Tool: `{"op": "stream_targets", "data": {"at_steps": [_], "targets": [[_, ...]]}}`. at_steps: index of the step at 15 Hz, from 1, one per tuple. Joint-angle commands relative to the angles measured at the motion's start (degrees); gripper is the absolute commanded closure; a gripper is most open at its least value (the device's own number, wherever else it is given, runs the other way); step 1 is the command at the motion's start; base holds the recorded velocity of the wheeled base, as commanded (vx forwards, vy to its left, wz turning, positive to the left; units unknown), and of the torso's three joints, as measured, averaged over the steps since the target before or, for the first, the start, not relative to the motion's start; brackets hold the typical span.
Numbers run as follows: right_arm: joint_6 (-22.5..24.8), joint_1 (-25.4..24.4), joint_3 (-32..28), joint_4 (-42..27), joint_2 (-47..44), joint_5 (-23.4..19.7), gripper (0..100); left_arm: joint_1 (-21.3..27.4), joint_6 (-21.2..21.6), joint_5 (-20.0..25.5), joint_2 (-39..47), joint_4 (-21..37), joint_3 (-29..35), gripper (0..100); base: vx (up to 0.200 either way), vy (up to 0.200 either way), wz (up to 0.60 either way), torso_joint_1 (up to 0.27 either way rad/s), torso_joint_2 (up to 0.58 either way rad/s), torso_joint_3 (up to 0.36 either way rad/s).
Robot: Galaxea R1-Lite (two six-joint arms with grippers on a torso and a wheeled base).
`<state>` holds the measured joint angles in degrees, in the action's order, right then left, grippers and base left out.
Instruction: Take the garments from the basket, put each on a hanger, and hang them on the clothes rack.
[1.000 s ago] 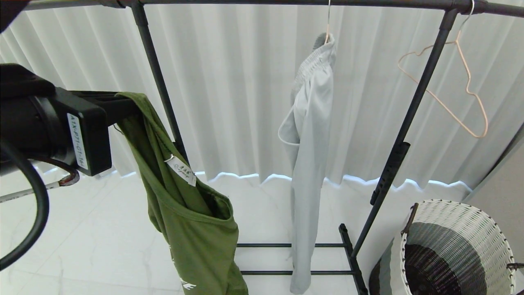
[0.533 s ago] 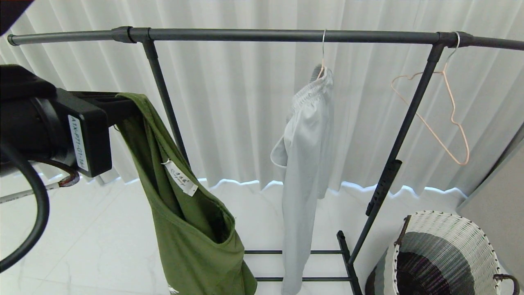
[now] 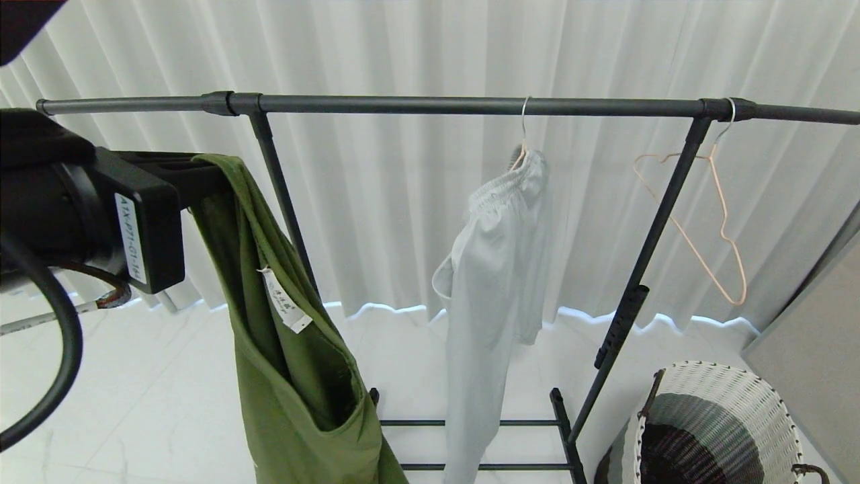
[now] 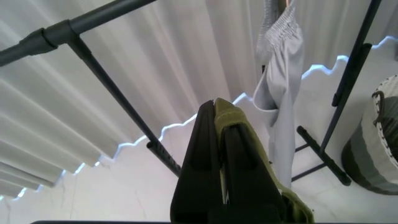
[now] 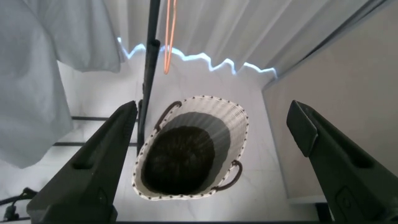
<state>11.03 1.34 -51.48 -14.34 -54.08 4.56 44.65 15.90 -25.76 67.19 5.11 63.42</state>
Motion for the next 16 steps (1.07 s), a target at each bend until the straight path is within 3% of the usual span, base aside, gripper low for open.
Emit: {"op": "stream_targets", "data": {"at_steps": [1,6,12,16], "targets": [[0.04,-0.02,0.24,0.1,-0.15,-0.08,0,0.08,0.01,0.01,0.04,-0.01,-0.84,100,0.0,-0.2,0.0,0.041,-0.07,-0.032],[0.04,-0.02,0.24,0.1,-0.15,0.01,0,0.08,-0.08,0.01,0.04,-0.01,-1.36,100,0.0,-0.2,0.0,0.014,-0.01,-0.006],[-0.05,-0.02,0.68,0.8,-1.03,-0.16,0,0.08,0.01,0.01,-0.05,-0.01,-1.63,100,0.0,0.0,0.0,0.0,0.0,0.0],[-0.13,-0.11,1.03,3.7,-3.67,-0.25,0,0.08,0.01,0.01,-0.84,-0.01,-1.8,100,0.2,0.0,0.0,-0.006,0.0,0.002]]}}
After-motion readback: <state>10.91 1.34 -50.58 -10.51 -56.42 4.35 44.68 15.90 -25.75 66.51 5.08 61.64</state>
